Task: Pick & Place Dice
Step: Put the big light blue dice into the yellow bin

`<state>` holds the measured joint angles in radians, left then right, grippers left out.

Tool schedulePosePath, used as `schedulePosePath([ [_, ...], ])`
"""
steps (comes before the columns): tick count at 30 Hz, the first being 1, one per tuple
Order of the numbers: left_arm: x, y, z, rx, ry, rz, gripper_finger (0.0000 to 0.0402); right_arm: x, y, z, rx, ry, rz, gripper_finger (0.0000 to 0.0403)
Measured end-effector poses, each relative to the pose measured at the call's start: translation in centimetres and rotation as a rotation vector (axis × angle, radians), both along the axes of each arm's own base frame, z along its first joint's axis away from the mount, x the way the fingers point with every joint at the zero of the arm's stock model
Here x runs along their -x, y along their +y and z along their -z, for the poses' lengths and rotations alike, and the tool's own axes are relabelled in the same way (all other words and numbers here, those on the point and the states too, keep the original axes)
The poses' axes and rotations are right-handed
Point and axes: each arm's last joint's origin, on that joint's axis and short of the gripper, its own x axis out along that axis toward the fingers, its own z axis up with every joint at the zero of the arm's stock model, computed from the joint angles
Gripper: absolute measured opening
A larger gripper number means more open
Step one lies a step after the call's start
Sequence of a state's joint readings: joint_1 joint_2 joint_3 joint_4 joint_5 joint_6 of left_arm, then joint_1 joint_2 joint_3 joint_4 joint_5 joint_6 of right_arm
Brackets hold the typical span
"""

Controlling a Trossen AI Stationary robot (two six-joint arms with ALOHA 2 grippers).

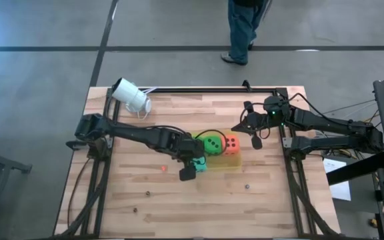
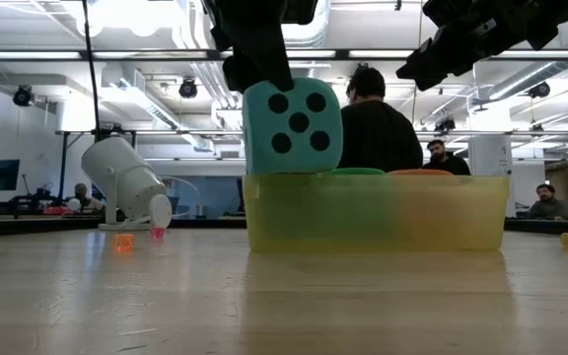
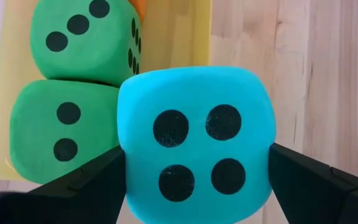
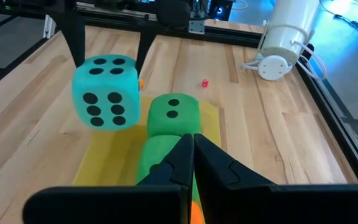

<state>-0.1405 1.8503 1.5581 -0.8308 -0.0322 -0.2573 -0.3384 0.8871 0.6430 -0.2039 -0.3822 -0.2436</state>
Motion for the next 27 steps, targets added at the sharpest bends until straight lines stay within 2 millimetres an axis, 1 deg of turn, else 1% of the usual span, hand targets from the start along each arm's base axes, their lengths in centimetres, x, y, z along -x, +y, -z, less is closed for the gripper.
schedulePosePath([
  [11,0.1,0.8,-0.3,-0.008,-0.002,-0.014,0.0342,0.0,0.0,0.0,0.0,0.0,0.0,0.0008],
  [18,0.5,1.0,-1.2,-0.058,-0.031,0.04,0.0342,0.0,0.0,0.0,0.0,0.0,0.0,0.0008],
  [27,0.4,1.2,-0.8,-0.105,-0.024,0.116,0.0342,0.0,0.0,0.0,0.0,0.0,0.0,0.0008],
])
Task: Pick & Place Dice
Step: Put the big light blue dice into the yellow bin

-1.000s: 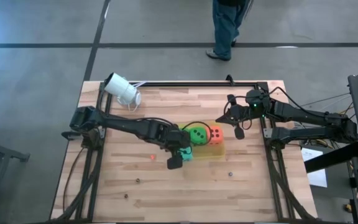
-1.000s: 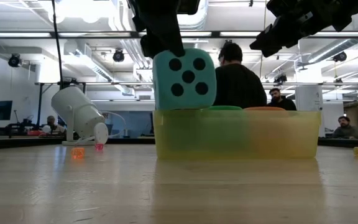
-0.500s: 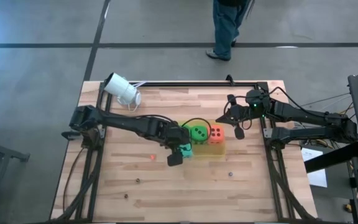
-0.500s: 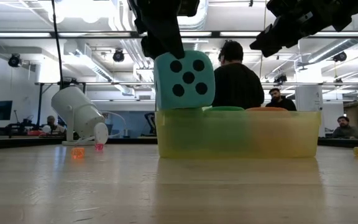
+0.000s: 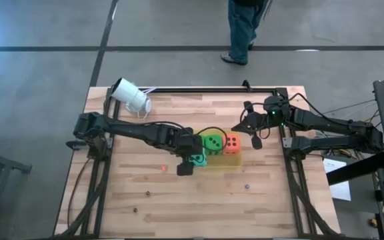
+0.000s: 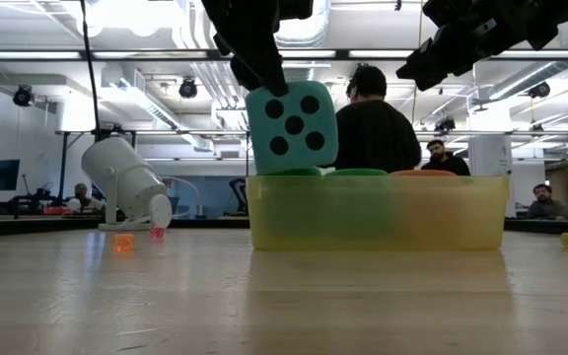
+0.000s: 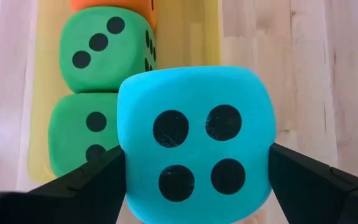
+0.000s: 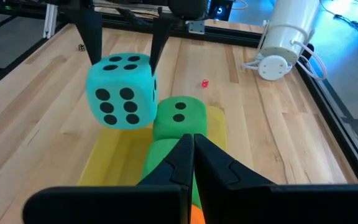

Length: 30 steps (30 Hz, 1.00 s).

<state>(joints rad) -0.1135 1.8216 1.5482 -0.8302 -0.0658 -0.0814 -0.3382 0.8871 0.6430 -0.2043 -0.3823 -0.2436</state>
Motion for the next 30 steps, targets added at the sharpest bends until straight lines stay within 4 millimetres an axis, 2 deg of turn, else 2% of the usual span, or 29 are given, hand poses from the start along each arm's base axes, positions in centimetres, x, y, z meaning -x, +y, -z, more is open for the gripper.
schedulePosePath([
  [21,-0.5,0.2,0.9,-0.012,0.014,0.026,0.0342,0.0,0.0,0.0,0.0,0.0,0.001,0.0008],
  [26,-0.6,0.2,-0.4,0.013,-0.013,0.007,0.0342,0.0,0.0,0.0,0.0,0.0,0.0,0.0008],
  [30,-0.9,0.3,-1.8,0.047,-0.057,-0.071,0.0342,0.0,0.0,0.0,0.0,0.0,0.0,0.0008],
])
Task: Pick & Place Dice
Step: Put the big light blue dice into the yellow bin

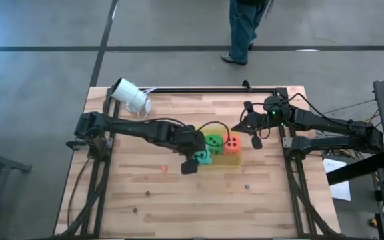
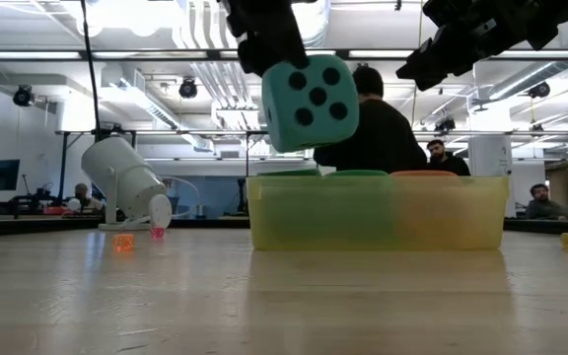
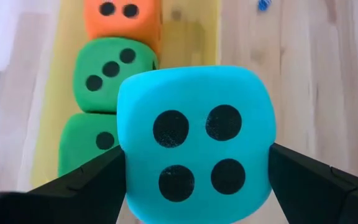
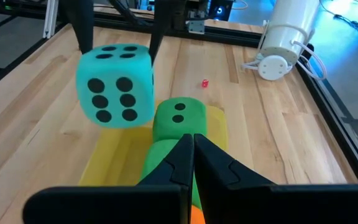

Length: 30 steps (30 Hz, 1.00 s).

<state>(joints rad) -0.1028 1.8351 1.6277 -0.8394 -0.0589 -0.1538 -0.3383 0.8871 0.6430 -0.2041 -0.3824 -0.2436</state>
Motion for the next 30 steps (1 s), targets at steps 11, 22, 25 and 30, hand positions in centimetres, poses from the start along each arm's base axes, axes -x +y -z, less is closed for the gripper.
schedulePosePath([
  [11,0.0,0.1,-0.2,0.279,-0.017,-0.512,0.0342,0.0,0.0,0.0,0.0,0.0,0.0,0.0008],
  [22,-0.3,-0.2,0.5,0.51,0.025,-0.82,0.0342,0.0,0.0,0.0,0.0,0.0,0.0,0.0008],
  [25,-0.3,-0.2,0.6,0.547,0.029,-0.884,0.0342,0.0,0.0,0.0,0.0,0.0,0.0,0.0008],
  [30,-0.1,0.1,1.4,0.581,0.054,-0.994,0.0342,0.0,0.0,0.0,0.0,0.0,0.0,0.0008],
])
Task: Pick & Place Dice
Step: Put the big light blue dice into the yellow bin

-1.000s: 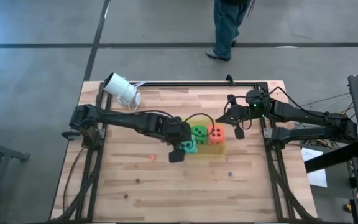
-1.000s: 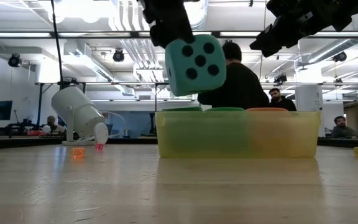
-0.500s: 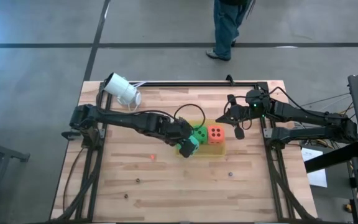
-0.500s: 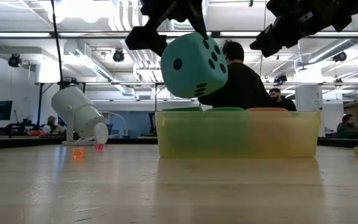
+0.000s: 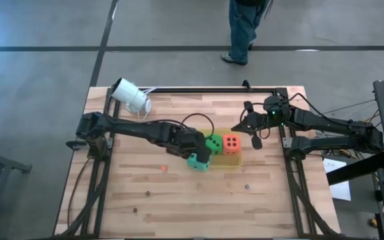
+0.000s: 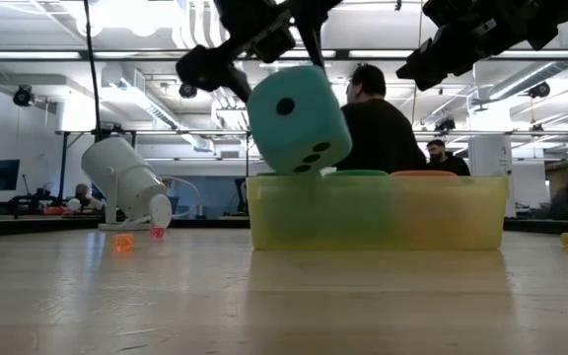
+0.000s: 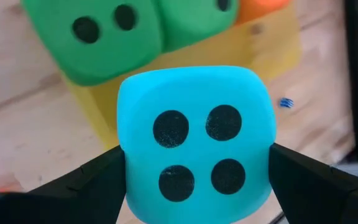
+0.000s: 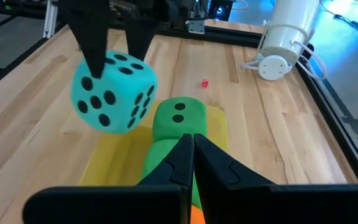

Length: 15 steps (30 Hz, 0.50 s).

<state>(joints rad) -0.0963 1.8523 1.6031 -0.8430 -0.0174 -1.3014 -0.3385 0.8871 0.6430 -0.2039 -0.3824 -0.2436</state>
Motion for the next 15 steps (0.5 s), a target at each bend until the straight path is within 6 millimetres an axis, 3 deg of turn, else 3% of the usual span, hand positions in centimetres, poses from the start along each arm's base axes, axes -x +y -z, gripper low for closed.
schedulePosePath([
  [5,0.2,0.1,1.4,0.052,0.017,-0.073,0.0342,0.0,0.0,0.0,0.0,0.0,0.0,0.0008],
  [15,0.4,1.2,1.6,0.036,0.044,-0.115,0.0342,0.0,0.0,0.0,0.0,0.0,0.0,0.0008],
])
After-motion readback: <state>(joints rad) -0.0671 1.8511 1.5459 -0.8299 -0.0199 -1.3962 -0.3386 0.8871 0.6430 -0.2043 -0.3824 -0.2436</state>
